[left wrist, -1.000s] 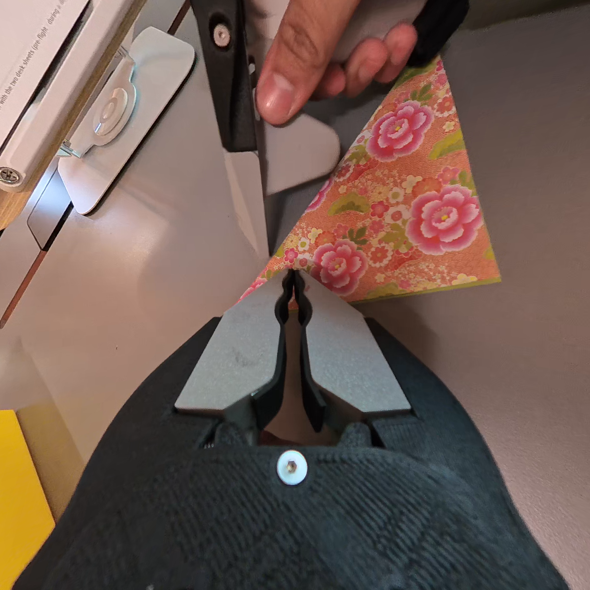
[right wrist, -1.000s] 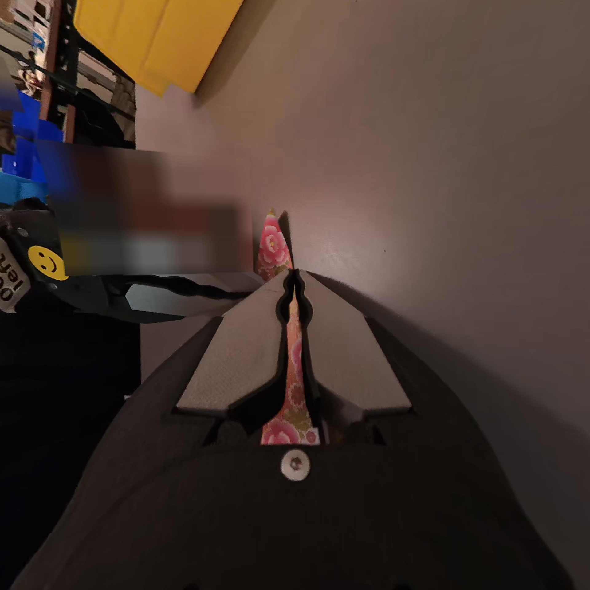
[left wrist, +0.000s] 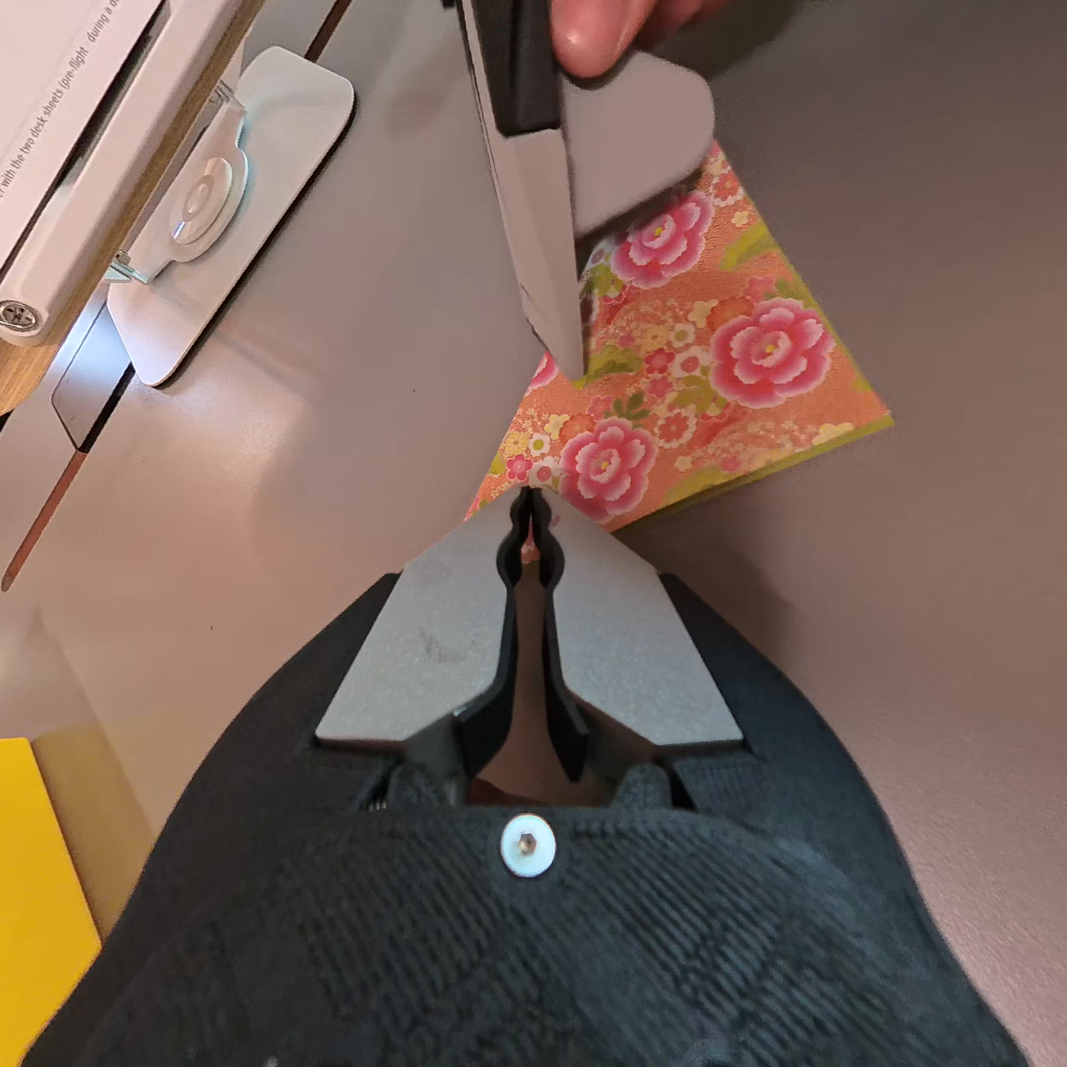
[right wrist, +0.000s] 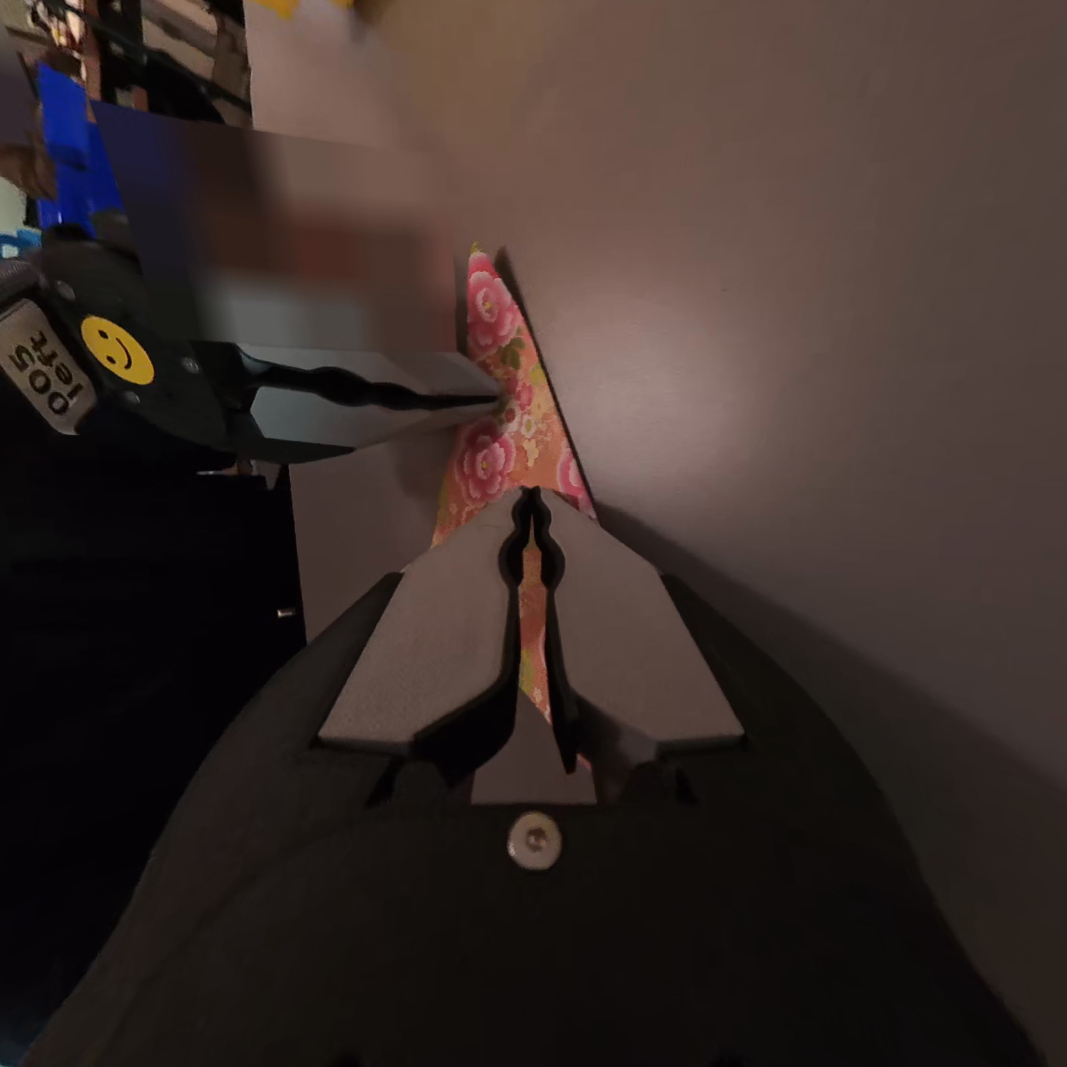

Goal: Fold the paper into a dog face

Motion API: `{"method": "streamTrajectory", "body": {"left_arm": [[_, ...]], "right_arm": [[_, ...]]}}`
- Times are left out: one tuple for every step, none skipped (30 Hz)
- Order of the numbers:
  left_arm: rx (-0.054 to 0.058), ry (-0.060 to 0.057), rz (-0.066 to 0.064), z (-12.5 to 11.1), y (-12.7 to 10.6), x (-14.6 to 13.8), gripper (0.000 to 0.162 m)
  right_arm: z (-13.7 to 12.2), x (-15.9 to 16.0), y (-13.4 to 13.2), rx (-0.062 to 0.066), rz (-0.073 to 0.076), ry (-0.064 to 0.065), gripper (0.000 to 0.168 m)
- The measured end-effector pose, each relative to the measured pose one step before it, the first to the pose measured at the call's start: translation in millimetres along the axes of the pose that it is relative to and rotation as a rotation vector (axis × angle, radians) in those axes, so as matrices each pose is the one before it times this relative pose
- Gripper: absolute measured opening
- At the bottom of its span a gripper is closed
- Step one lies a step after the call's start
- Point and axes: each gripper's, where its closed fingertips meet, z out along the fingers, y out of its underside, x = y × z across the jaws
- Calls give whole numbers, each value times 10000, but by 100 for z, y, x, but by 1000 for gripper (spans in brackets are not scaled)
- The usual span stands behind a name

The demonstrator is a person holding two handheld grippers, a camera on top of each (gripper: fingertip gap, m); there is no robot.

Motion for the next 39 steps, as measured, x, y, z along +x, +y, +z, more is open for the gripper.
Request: {"method": "streamTrajectory", "body": {"left_arm": [[0, 1, -1, 0, -1, 2, 0], [0, -1, 3, -1, -5, 4, 0], [1, 3, -3, 2, 4, -2, 0], [1, 16, -18, 0, -7, -3, 0], [2, 25, -29, 2, 1, 1, 0], [2, 25, -28, 1, -4, 8, 0], [1, 13, -16, -2, 6, -1, 0], [0, -1, 1, 0, 0, -2, 0], [0, -6, 7, -1, -4, -4, 0], [0, 1, -1, 0, -1, 3, 0], [1, 13, -15, -2, 6, -1, 0], [2, 19, -21, 7, 3, -1, 0], [2, 14, -16, -9, -7, 5, 0], [1, -3, 4, 7, 5, -2, 0], [1, -15, 18, 3, -8, -2, 0], [-1, -30, 32, -2, -1, -10, 0], [-17, -70, 27, -8, 23, -49, 0], [-16, -60, 25, 2, 24, -53, 0], [-6, -45, 37, -14, 11, -32, 0], [-10, -51, 41, -8, 48, -59, 0], [-12, -54, 29, -21, 60, -74, 0], [-6, -28, 20, -39, 70, -73, 0], [15, -4, 55, -61, 63, -23, 0], [11, -18, 55, -71, 96, -51, 0], [-27, -51, -25, -57, 131, -136, 0], [-38, -102, -34, -59, 166, -236, 0], [26, -150, 25, -94, 86, -274, 0], [126, -142, 14, -159, -46, -268, 0], [158, -58, -72, -209, -88, -221, 0], [164, -55, -193, -246, -98, -304, 0], [156, -43, -267, -251, -85, -369, 0], [157, -11, -269, -238, -81, -359, 0], [147, -14, -248, -209, -52, -369, 0], [131, -85, -242, -176, -28, -494, 0], [133, -86, -272, -164, -49, -513, 0], [151, -38, -304, -175, -101, -437, 0], [201, -33, -278, -189, -201, -399, 0], [192, -10, -199, -192, -187, -278, 0], [141, -7, -115, -155, -141, -187, 0]], "right_arm": [[-340, 72, 35, 93, -53, 4, 0], [-238, -232, 146, 43, -81, -168, 0], [-180, -7, 244, -26, 37, -60, 0], [-209, 414, 285, -67, 110, 174, 0], [-281, 392, 83, 54, 110, 127, 0], [-379, 333, -23, 133, 116, 93, 0], [-450, 344, 35, 93, 71, 153, 0], [-443, 314, 138, 56, -10, 186, 0], [-394, 231, 228, 36, -11, 143, 0], [-306, 179, 234, 67, 42, 76, 0], [-209, 118, 190, 113, 90, -19, 0], [-143, 42, 148, 142, 108, -94, 0], [-128, 56, 87, 153, 72, -67, 0], [-132, 58, 56, 127, -20, 38, 0], [-131, 89, 51, 104, -174, 210, 0], [-177, 52, -21, 172, -369, 361, 0], [-221, -179, -251, 349, -513, 328, 0], [-314, -410, -597, 525, -493, 217, 0], [-403, -356, -829, 652, -403, 287, 0], [-439, -259, -856, 675, -357, 370, 0], [-460, -299, -693, 588, -372, 344, 0], [-450, -212, -584, 529, -352, 380, 0], [-429, -111, -550, 540, -333, 399, 0], [-375, -51, -493, 556, -325, 400, 0], [-347, 167, -413, 539, -317, 488, 0], [-331, 349, -336, 478, -293, 561, 0], [-287, 239, -245, 386, -298, 434, 0], [-234, -17, -158, 254, -356, 220, 0], [-242, -3, -90, 144, -309, 206, 0], [-231, 206, -112, 113, -143, 339, 0], [-211, 249, -110, 101, -34, 338, 0], [-195, 245, -62, 103, 39, 283, 0], [-139, 292, -88, 158, 132, 269, 0], [-99, 210, -104, 188, 227, 163, 0], [-53, -45, -42, 131, 268, -51, 0], [-18, -246, 45, 22, 252, -223, 0], [15, -317, 111, -69, 199, -271, 0], [27, -95, 162, -130, 162, -113, 2], [62, 606, 147, -163, 253, 382, 35]]}}
